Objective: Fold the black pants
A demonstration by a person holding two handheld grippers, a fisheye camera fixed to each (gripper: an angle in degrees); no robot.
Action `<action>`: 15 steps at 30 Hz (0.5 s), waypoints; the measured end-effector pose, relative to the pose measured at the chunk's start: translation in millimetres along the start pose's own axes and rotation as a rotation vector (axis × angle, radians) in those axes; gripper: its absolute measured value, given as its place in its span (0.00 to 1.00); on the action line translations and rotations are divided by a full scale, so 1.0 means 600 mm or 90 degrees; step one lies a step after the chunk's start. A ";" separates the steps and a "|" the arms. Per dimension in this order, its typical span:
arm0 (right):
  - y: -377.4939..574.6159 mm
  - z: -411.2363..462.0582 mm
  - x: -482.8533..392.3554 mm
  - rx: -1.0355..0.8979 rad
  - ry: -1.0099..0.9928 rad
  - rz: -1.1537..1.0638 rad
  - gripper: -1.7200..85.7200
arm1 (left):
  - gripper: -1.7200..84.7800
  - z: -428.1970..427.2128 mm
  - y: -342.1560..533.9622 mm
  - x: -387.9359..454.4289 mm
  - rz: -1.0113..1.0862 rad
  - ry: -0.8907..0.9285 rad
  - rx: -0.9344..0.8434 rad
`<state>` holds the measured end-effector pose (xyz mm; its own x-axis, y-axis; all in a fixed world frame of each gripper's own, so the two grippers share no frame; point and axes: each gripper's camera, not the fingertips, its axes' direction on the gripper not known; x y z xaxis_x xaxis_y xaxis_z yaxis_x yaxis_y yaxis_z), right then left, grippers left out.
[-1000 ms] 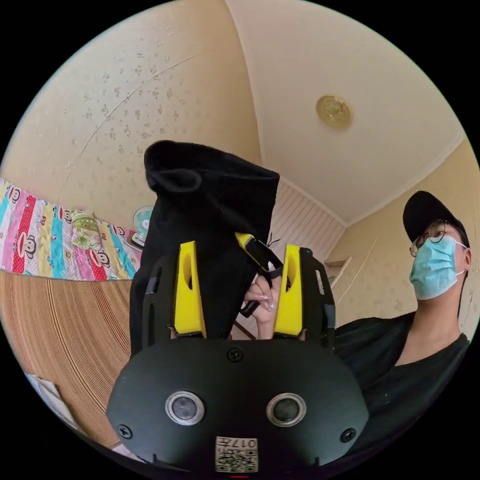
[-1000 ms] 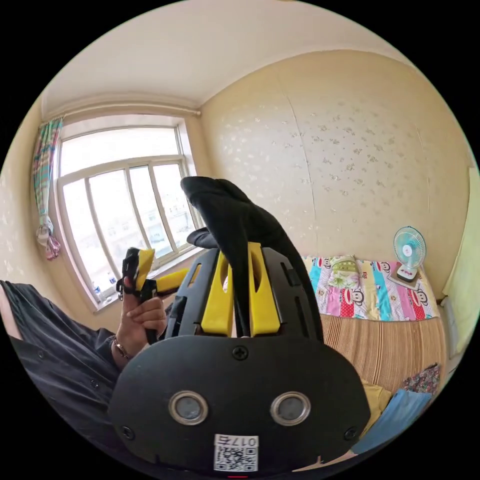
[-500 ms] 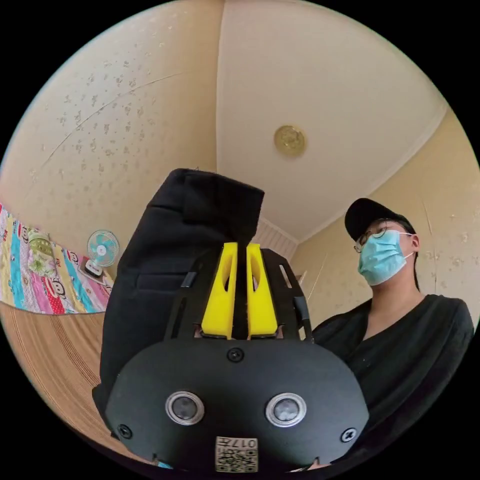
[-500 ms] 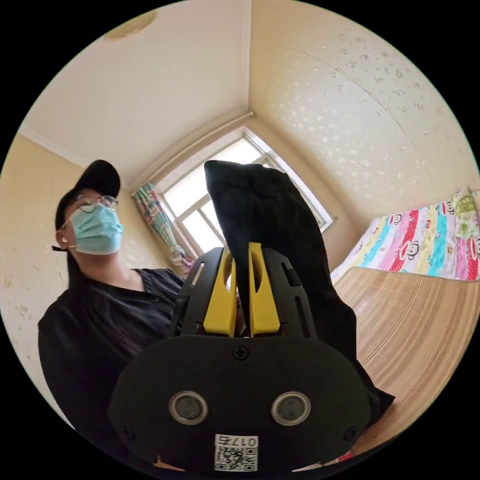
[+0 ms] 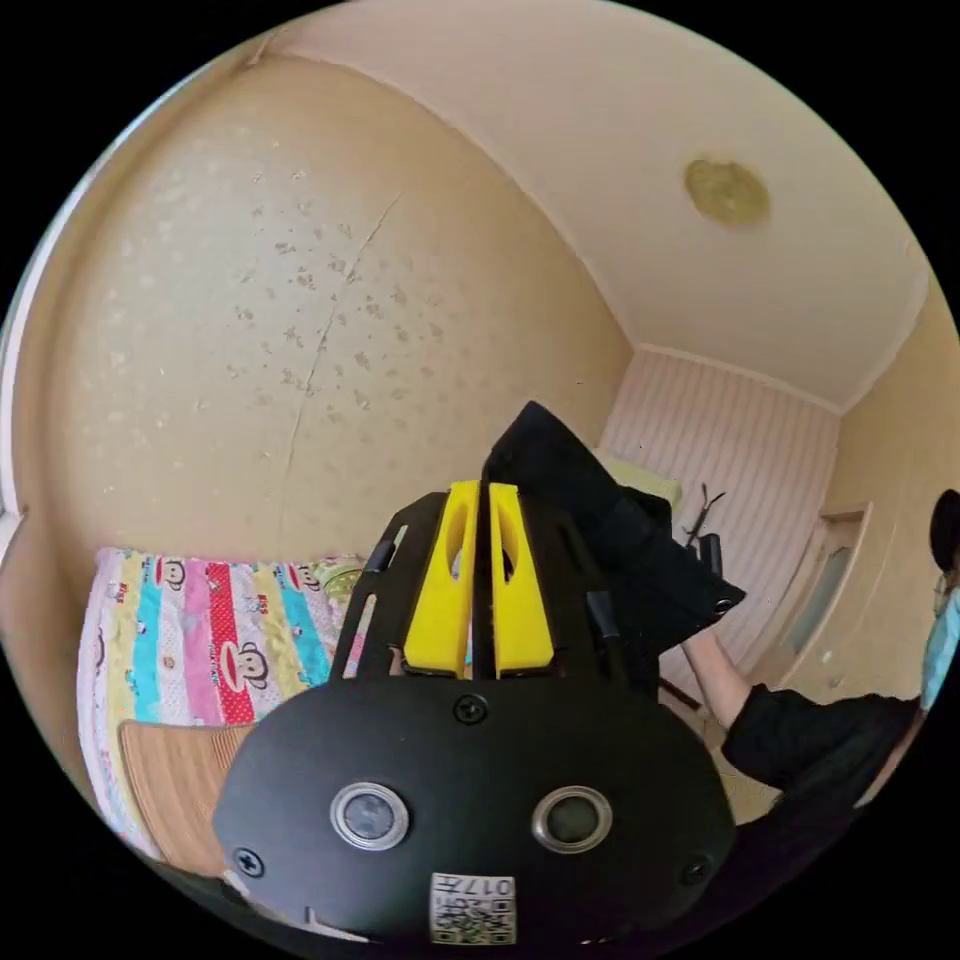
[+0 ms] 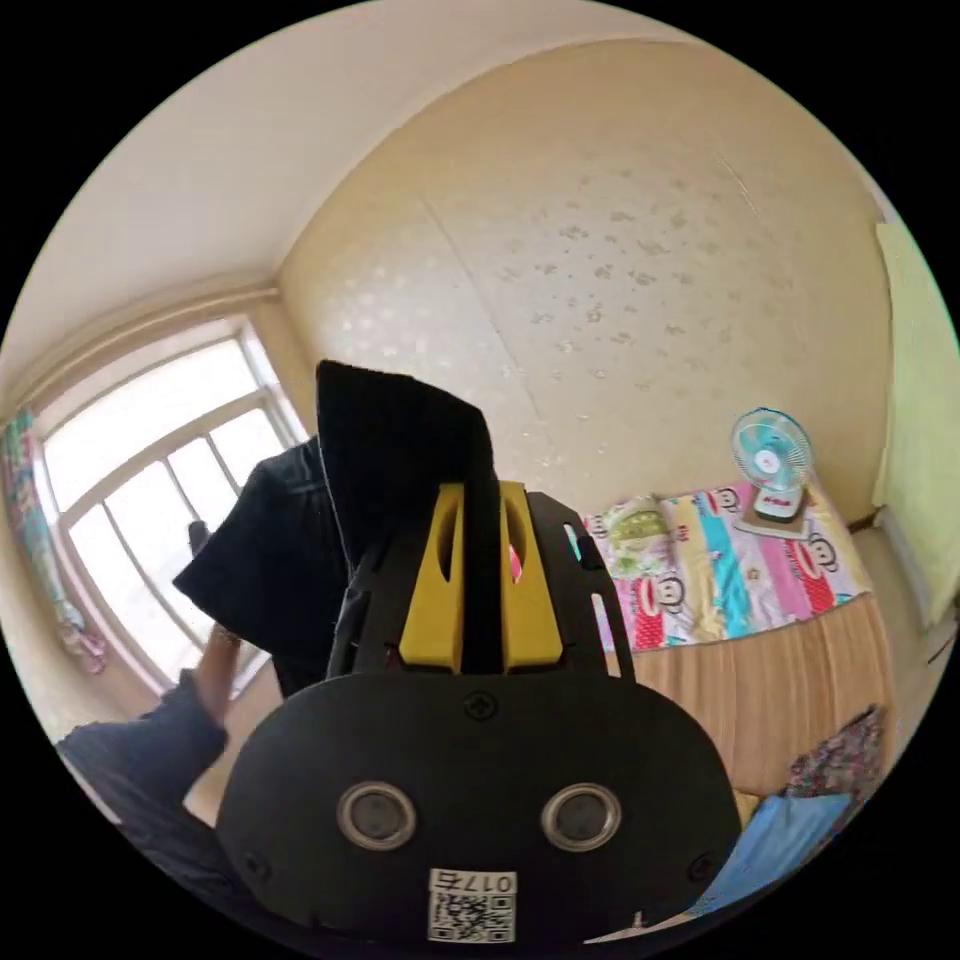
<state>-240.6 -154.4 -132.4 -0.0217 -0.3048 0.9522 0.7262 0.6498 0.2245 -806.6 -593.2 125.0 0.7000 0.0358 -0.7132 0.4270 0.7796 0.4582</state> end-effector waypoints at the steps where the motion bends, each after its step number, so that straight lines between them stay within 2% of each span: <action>1: -0.029 0.096 0.028 -0.097 0.120 -0.020 0.08 | 0.04 0.074 -0.026 -0.067 -0.042 -0.083 -0.057; 2: -0.022 0.176 0.061 -0.183 0.249 -0.019 0.07 | 0.05 0.139 -0.025 -0.138 -0.083 -0.126 -0.131; 4: 0.033 0.266 0.117 -0.276 0.337 0.033 0.06 | 0.07 0.218 0.030 -0.231 -0.125 -0.187 -0.262; 6: 0.130 0.341 0.164 -0.348 0.294 0.046 0.04 | 0.09 0.269 0.140 -0.295 -0.138 -0.241 -0.361; 8: 0.311 0.417 0.217 -0.422 0.227 0.039 0.03 | 0.10 0.310 0.363 -0.353 -0.154 -0.231 -0.466; 9: 0.362 0.432 0.230 -0.446 0.216 0.037 0.03 | 0.10 0.318 0.429 -0.367 -0.169 -0.228 -0.499; 10: 0.467 0.457 0.259 -0.499 0.211 0.049 0.03 | 0.10 0.332 0.567 -0.388 -0.198 -0.223 -0.571; 11: 0.566 0.474 0.287 -0.557 0.213 0.074 0.02 | 0.09 0.342 0.698 -0.397 -0.213 -0.220 -0.638; 14: 0.776 0.476 0.332 -0.636 0.199 0.142 0.02 | 0.08 0.362 0.970 -0.383 -0.194 -0.246 -0.782; 15: 0.814 0.472 0.337 -0.647 0.196 0.154 0.02 | 0.08 0.365 1.009 -0.378 -0.192 -0.246 -0.799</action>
<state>-85.2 298.6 228.3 0.2684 -0.4995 0.8237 0.9201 -0.1204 -0.3728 -581.6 -266.3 680.5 0.8764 -0.2524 -0.4101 -0.0714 0.7741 -0.6290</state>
